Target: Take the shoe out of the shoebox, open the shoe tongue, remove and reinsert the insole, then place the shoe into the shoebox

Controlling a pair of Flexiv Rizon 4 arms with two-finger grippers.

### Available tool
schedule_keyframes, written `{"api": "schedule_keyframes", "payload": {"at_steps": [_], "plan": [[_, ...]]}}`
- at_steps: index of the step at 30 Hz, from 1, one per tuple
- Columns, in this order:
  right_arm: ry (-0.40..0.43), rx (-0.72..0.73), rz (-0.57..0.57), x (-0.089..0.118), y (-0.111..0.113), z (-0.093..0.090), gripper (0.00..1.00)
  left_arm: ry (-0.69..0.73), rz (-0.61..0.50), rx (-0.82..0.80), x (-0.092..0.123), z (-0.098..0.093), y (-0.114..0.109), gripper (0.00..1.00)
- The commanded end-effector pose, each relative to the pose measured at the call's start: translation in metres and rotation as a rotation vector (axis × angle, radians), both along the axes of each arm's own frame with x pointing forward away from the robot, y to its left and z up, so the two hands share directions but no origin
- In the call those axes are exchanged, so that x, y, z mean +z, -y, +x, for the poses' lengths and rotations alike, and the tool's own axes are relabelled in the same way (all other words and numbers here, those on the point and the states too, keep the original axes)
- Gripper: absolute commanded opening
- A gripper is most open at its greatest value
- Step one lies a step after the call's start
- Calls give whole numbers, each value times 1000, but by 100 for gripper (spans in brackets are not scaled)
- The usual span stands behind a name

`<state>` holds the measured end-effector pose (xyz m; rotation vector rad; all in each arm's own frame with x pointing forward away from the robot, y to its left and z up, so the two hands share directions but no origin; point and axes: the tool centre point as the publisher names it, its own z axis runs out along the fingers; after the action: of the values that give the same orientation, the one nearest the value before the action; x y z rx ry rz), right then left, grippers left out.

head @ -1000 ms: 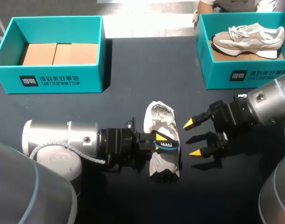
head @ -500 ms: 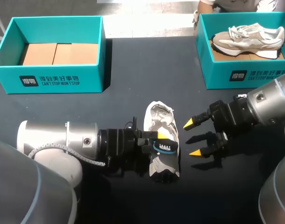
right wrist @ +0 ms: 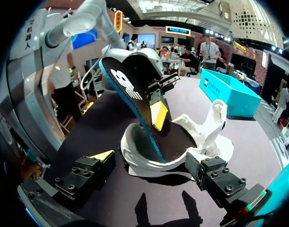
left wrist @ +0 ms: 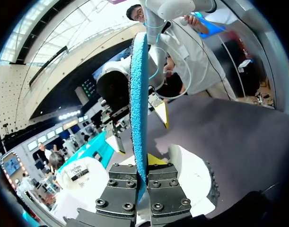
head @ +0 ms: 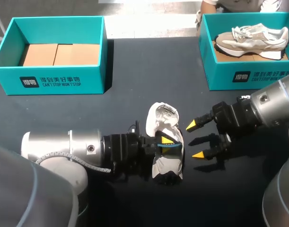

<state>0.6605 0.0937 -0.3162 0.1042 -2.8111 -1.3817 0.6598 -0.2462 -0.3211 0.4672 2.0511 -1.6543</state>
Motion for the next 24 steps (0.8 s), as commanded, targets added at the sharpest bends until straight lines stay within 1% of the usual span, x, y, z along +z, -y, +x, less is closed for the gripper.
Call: {"api": "schedule_keyframes", "payload": {"at_steps": [1,2,10,13,14,15,16,17,20,23,24], "plan": [[0,-2,-5,0,-2,0,100,-20,-4,7,-16,6,2,0],[0,-2,-5,0,-2,0,100,-4,-21,3,-17,7,2,0],[0,-2,-5,0,-2,0,100,-25,13,-10,-24,18,-1,0],[0,-2,-5,0,-2,0,100,-31,24,-12,-24,18,0,0],[0,-2,-5,0,-2,0,100,-29,29,-8,-22,16,-1,11],[0,-2,-5,0,-2,0,100,-25,33,-3,-19,15,-1,25],[0,-2,-5,0,-2,0,100,-19,36,5,-17,12,-2,31],[0,-2,-5,0,-2,0,100,-17,38,8,-14,10,-2,34],[0,-2,-5,0,-2,0,100,-12,50,20,-7,3,-4,33],[0,-2,-5,0,-2,0,100,-6,66,36,-1,-5,-6,24],[0,-2,-5,0,-2,0,100,-7,70,39,0,-6,-7,24]]}}
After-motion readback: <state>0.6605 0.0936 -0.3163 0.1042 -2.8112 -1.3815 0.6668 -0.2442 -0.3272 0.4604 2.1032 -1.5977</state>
